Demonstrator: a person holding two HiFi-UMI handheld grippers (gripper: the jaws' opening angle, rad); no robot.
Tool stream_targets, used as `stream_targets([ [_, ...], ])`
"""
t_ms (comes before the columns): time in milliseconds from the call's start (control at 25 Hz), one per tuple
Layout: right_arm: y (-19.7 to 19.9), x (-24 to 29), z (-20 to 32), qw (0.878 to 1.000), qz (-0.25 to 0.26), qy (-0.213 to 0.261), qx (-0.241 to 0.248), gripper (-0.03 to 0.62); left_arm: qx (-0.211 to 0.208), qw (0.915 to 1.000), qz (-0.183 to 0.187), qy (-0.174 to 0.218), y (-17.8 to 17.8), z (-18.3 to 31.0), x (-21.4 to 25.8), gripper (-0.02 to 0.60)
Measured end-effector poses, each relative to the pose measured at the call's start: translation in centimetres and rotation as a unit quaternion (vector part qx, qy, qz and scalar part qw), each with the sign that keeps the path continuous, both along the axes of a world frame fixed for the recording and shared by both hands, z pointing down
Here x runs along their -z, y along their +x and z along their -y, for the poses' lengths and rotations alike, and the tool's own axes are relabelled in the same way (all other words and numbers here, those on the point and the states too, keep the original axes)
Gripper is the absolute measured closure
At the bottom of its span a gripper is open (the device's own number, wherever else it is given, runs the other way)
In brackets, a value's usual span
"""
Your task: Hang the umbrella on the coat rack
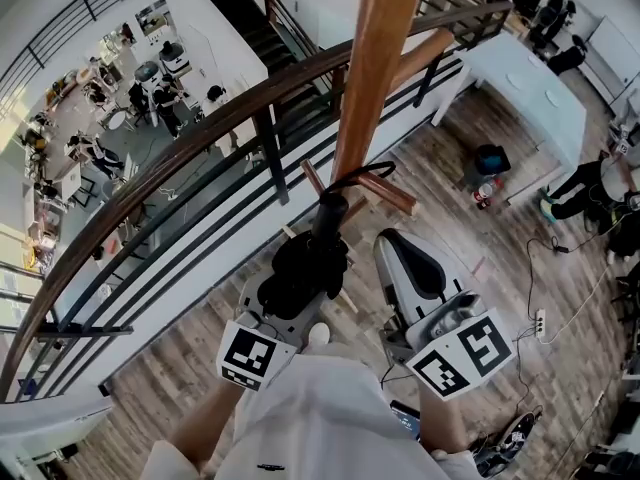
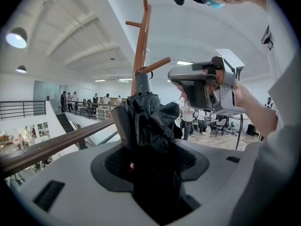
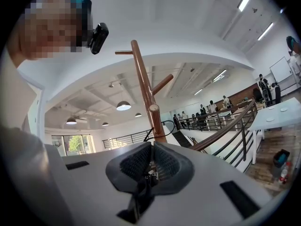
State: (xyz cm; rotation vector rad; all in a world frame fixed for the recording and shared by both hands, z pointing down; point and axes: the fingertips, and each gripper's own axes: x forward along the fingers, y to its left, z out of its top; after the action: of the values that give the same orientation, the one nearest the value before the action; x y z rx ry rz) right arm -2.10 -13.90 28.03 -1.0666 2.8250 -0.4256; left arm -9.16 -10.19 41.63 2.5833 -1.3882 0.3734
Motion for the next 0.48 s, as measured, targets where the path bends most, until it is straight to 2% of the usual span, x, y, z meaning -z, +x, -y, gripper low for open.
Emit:
stream_targets([
  [480,-0.5,-0.7,-0.8,1.000,-0.005,-0.004,0.004,0.556,0.007,0.9999,-0.003,-0.014,-0.2,-0.2,-3.0,0.339],
])
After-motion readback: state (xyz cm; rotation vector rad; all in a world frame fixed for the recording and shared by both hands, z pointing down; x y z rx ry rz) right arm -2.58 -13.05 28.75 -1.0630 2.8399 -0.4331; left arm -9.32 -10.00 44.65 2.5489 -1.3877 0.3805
